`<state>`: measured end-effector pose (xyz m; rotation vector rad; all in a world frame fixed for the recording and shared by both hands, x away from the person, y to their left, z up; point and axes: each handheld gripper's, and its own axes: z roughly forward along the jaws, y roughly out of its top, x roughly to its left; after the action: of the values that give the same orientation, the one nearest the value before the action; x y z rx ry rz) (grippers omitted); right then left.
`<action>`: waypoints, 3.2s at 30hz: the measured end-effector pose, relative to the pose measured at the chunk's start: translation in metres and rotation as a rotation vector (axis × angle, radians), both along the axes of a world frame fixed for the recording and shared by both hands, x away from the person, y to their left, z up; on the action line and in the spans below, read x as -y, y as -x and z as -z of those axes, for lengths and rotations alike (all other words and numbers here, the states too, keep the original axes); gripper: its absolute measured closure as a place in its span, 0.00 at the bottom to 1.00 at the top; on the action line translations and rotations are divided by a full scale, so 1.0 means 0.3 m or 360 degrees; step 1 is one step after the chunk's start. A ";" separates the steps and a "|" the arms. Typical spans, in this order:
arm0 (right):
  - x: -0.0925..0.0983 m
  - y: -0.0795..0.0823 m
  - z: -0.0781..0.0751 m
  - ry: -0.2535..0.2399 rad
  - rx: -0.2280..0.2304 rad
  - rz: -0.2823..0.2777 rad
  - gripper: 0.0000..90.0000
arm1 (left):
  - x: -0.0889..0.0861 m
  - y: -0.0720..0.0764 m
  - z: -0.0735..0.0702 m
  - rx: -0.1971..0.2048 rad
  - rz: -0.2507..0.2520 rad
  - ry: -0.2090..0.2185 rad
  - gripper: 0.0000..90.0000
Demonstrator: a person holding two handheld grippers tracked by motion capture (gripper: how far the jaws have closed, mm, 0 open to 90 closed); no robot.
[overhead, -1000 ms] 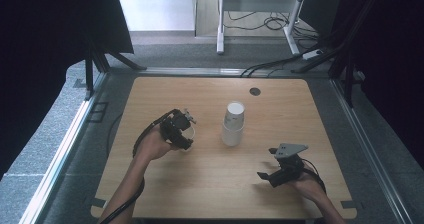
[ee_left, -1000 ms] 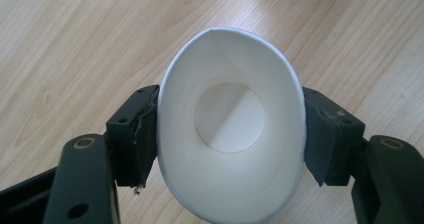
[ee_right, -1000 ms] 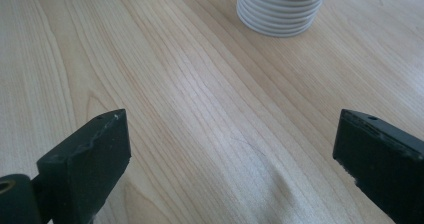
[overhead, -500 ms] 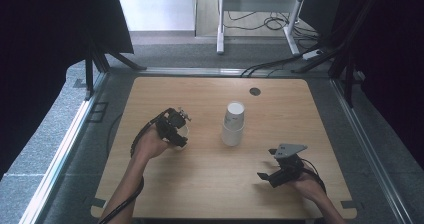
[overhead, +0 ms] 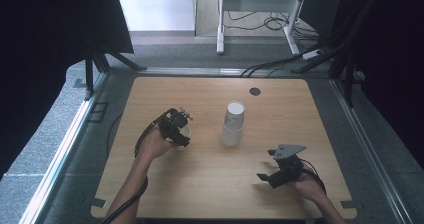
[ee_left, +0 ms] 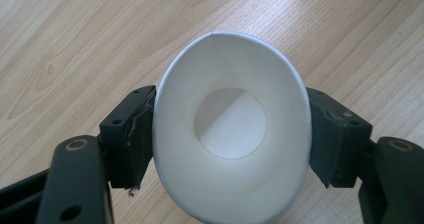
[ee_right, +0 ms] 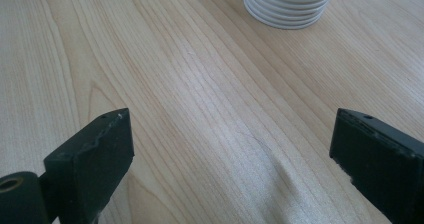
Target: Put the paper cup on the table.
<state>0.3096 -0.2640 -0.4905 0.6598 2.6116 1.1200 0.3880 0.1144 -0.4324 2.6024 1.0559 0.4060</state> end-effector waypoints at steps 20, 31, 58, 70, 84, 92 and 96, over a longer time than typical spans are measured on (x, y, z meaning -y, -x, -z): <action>-0.004 0.002 0.002 0.0003 -0.0001 -0.0008 0.05 | -0.018 0.010 -0.025 0.0016 -0.0045 0.0167 0.04; -0.006 0.003 0.003 0.0007 0.0001 -0.0008 0.06 | -0.019 0.042 -0.066 0.0087 -0.0040 0.0263 0.00; -0.001 0.004 -0.003 -0.0007 0.0015 0.0010 0.06 | -0.063 0.209 -0.111 0.0402 -0.0004 0.0446 0.00; 0.000 0.005 -0.005 -0.0015 0.0026 0.0015 0.06 | -0.094 0.292 -0.086 0.0510 -0.0005 0.0567 0.00; -0.002 0.007 -0.004 -0.0012 0.0027 0.0021 0.06 | -0.128 0.379 0.007 0.0558 -0.0083 0.0718 0.00; -0.003 0.008 -0.003 -0.0006 0.0030 0.0019 0.06 | -0.138 0.406 0.064 0.0521 -0.0111 0.0739 0.00; -0.005 0.008 -0.001 -0.0002 0.0028 0.0015 0.06 | -0.135 0.413 0.098 0.0483 -0.0112 0.0732 0.00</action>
<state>0.3071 -0.2626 -0.4901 0.6589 2.5903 1.1194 0.2639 0.1548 -0.4619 2.0311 0.9977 0.4891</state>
